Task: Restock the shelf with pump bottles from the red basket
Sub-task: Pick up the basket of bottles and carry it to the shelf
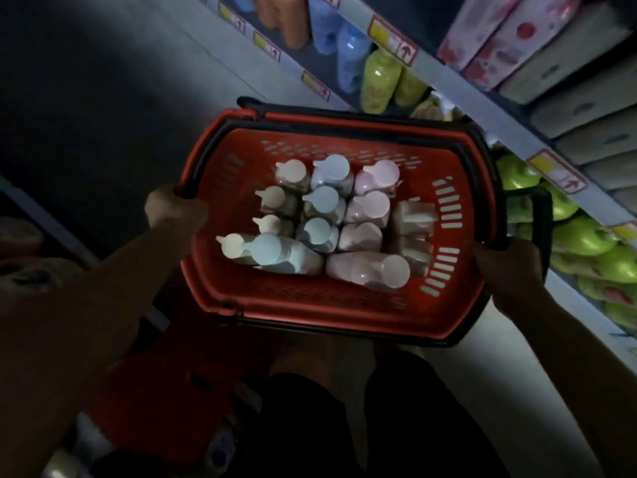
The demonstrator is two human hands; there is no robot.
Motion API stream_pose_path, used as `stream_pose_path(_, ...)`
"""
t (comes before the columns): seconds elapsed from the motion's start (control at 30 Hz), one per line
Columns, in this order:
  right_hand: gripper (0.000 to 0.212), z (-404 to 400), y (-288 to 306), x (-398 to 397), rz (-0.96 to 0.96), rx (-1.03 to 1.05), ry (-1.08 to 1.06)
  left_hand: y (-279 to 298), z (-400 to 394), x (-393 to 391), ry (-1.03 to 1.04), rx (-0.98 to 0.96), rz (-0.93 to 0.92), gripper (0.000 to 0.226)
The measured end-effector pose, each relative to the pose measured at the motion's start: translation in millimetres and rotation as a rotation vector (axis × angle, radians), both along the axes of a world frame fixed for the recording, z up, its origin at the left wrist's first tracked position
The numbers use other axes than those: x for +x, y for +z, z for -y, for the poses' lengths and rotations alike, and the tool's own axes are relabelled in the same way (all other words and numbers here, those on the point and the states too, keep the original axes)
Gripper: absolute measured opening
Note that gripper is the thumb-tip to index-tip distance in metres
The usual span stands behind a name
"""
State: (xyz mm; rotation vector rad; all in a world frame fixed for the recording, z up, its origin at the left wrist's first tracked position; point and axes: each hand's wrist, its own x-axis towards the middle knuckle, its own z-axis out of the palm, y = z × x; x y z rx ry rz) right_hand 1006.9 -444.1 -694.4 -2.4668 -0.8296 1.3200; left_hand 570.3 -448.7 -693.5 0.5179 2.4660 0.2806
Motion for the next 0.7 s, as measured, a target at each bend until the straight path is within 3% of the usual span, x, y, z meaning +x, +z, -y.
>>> stream_pose_path(0.23,0.022,-56,-9,-58,-0.034,-0.006,-0.065,-21,-68,-51,-0.012,0.002,0.054,0.04)
stream_pose_path(0.43,0.025,-84,-26,-90,-0.065,-0.027,-0.164,-27,-126,-78,-0.01,0.012,0.103,0.026)
stream_pose_path(0.7,0.019,-134,-54,-123,-0.102,-0.064,-0.187,-45,-180,-105,-0.034,0.033,0.04,0.028)
